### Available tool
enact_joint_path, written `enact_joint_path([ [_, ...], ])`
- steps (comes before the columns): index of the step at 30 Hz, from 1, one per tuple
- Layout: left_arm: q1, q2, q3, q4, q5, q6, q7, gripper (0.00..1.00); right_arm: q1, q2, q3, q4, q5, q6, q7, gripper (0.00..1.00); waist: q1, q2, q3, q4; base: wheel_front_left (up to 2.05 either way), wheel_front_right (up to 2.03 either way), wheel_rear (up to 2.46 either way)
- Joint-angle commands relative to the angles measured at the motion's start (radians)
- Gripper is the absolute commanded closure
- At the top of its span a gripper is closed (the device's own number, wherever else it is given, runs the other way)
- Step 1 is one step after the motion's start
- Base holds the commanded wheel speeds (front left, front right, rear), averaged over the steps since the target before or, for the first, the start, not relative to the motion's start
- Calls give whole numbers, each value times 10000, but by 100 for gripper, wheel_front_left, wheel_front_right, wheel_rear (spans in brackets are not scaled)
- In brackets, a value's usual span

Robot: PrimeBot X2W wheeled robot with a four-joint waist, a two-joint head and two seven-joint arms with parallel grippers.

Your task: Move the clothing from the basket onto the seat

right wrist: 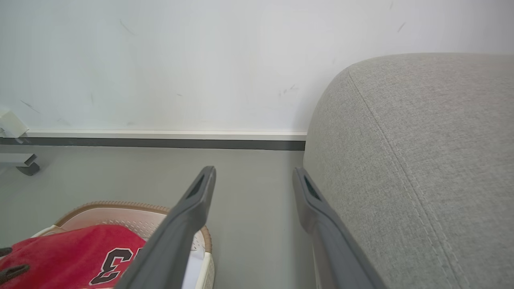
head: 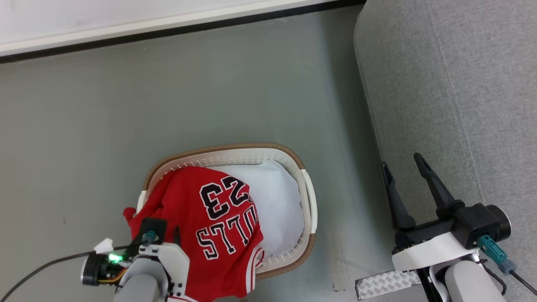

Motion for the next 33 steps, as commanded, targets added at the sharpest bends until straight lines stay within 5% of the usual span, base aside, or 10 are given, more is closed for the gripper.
enact_joint_path([
  [1,-148,51,-47,-17,-64,37,-5,0,-115,-37,12,-33,84,-21,7,0,-2,0,130,14,0,0,0],
  [21,-768,250,-454,236,-159,270,-3,0,-387,-37,-92,-295,114,-21,7,0,-2,0,1014,-105,0,0,0],
  [22,-789,250,-474,256,-163,256,-5,5,-399,-37,-103,-306,106,-21,7,0,-2,0,1045,-105,0,0,0],
  [26,-887,255,-543,309,-221,267,-3,100,-426,-37,-174,-326,63,-21,7,0,-2,0,1126,-118,0,0,0],
  [33,-648,196,-405,-41,-582,51,-5,100,-427,-37,-274,-198,132,-21,7,0,-2,0,818,0,0,0,0],
])
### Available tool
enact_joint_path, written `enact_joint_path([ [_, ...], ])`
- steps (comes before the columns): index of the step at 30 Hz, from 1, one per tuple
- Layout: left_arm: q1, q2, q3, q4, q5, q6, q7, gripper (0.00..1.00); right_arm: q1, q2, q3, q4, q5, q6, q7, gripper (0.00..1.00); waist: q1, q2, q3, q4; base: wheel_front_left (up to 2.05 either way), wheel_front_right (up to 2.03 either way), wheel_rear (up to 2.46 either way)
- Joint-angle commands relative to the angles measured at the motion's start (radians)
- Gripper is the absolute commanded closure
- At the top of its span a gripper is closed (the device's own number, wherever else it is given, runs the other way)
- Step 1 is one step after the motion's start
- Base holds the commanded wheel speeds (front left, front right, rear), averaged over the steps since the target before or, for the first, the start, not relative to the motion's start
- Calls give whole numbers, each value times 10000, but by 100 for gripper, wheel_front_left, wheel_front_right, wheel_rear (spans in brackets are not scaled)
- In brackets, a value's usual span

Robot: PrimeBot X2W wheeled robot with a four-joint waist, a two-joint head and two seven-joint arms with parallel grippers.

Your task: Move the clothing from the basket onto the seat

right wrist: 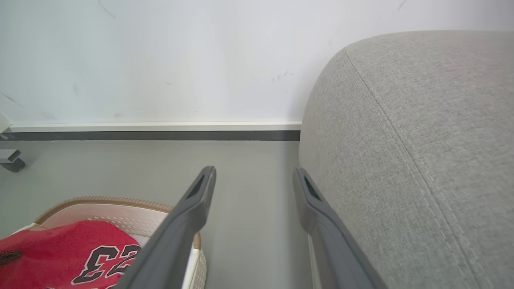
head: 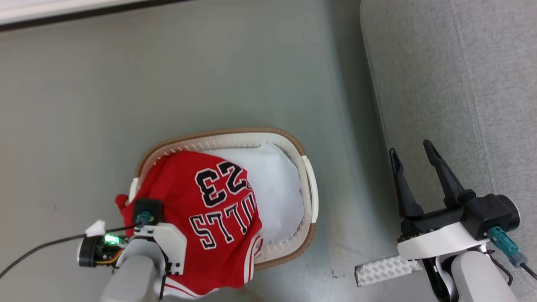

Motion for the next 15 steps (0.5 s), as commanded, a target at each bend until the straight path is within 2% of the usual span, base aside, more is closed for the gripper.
enact_joint_path([
  [1,204,38,104,-177,-162,-61,-5,100,-133,-39,-14,44,155,-21,7,0,-1,0,-261,60,0,0,0],
  [15,2533,-110,547,-2921,-1152,-662,-7,100,578,-40,318,831,613,-21,7,0,-1,0,-3034,773,0,0,0],
])
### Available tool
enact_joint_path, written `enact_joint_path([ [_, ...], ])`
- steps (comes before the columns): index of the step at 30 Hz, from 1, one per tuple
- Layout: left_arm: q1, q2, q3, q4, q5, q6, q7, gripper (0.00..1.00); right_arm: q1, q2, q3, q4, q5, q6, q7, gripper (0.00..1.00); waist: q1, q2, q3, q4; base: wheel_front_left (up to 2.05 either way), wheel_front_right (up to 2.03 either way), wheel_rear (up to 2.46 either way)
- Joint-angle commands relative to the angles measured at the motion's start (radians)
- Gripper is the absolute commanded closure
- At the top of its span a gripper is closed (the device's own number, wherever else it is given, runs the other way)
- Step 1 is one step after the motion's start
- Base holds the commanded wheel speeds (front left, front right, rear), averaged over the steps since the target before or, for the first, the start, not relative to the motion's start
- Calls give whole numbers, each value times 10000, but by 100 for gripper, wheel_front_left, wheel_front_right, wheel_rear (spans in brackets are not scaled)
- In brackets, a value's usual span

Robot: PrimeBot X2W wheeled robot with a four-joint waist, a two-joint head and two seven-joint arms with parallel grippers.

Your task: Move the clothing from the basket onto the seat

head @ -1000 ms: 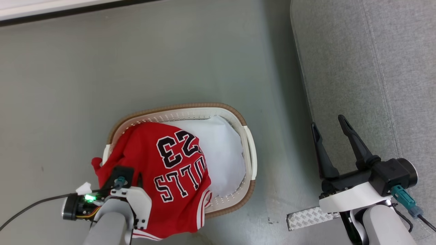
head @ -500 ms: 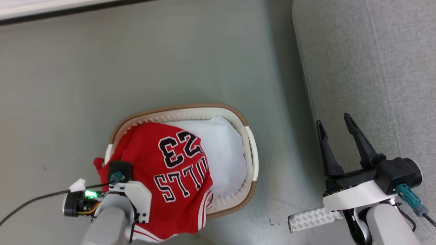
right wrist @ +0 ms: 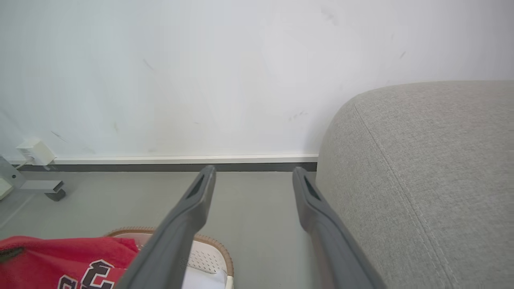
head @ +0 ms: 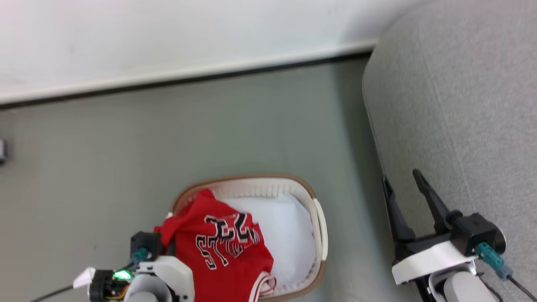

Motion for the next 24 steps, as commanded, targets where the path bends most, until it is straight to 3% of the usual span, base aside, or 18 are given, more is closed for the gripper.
enact_joint_path([
  [1,338,-6,10,-307,-208,-35,-7,100,227,-46,2,89,126,-21,7,0,2,0,-852,293,0,0,0],
  [14,2316,-85,24,-3837,-489,-117,-3,100,1385,-43,-12,597,237,-21,7,0,2,0,-2966,537,0,0,0],
  [24,3467,286,32,-7196,-585,48,723,100,1911,-44,72,678,168,-21,7,0,2,0,-3997,508,0,0,0],
])
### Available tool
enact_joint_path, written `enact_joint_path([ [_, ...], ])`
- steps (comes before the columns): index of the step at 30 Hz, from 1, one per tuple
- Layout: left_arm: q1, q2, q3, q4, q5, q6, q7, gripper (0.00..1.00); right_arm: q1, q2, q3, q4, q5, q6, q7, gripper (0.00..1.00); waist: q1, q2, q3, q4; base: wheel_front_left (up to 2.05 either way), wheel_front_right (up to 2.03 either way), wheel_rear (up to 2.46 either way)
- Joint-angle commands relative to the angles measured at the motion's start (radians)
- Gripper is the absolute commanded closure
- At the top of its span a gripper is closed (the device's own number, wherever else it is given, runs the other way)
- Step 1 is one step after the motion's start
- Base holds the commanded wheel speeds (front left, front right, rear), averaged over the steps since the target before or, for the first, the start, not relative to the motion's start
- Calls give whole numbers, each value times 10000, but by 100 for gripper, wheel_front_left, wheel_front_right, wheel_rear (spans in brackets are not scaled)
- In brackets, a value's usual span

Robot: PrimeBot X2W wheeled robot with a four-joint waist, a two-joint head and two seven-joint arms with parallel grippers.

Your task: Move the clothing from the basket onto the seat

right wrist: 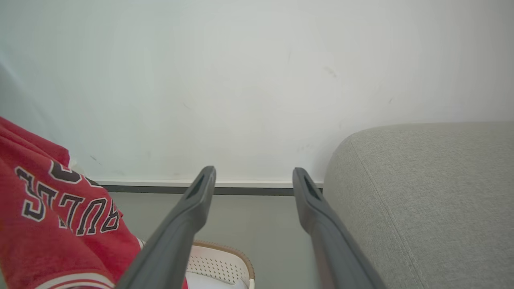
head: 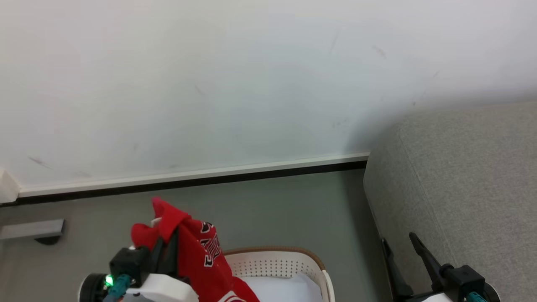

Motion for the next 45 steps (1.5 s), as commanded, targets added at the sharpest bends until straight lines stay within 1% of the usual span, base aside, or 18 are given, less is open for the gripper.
enact_joint_path([
  [1,218,144,29,-550,-59,50,195,100,102,-42,21,-12,-33,-21,7,0,4,0,-168,-31,0,0,0],
  [8,718,364,142,-2325,-209,200,922,100,224,-41,46,-53,-63,-21,7,0,4,0,-382,-90,0,0,0],
  [14,973,482,173,-3111,-273,285,1285,100,170,-39,157,-171,-278,-21,7,0,4,0,-410,-101,0,0,0],
  [17,1062,469,83,-3457,-307,267,1392,100,40,-36,429,-333,-562,-21,7,0,4,0,-389,-75,0,0,0],
  [19,1074,457,-6,-3702,-298,222,1466,100,-64,-35,790,-455,-795,-21,7,0,4,0,-369,-54,0,0,0],
  [22,1076,455,-141,-4058,-308,165,1604,100,-335,-36,1665,-623,-987,-21,6,0,4,0,-338,-30,0,0,0],
  [23,1076,455,-141,-4058,-308,165,1604,100,-335,-36,1665,-623,-987,-21,6,0,4,0,-338,-30,0,0,0],
  [30,828,445,-443,-4545,-342,30,1867,100,-1437,-41,4364,-690,-785,-21,7,0,4,0,-315,3,0,0,0],
  [34,642,383,-721,-4627,-352,-122,1969,100,-2280,-44,5504,-568,-486,-21,7,0,4,0,-311,37,0,0,0],
  [37,524,313,-1020,-4685,-365,-281,2066,100,-2834,-105,6141,-380,-336,-21,7,0,4,0,-313,99,0,0,0],
  [40,418,256,-1358,-4782,-384,-449,2156,100,-3296,-133,6554,-231,-208,-21,7,0,4,0,-319,168,0,0,0],
  [45,460,200,-1816,-5018,-410,-661,2353,100,-3754,-294,6734,1,-253,-21,8,0,4,0,-334,254,0,0,0],
])
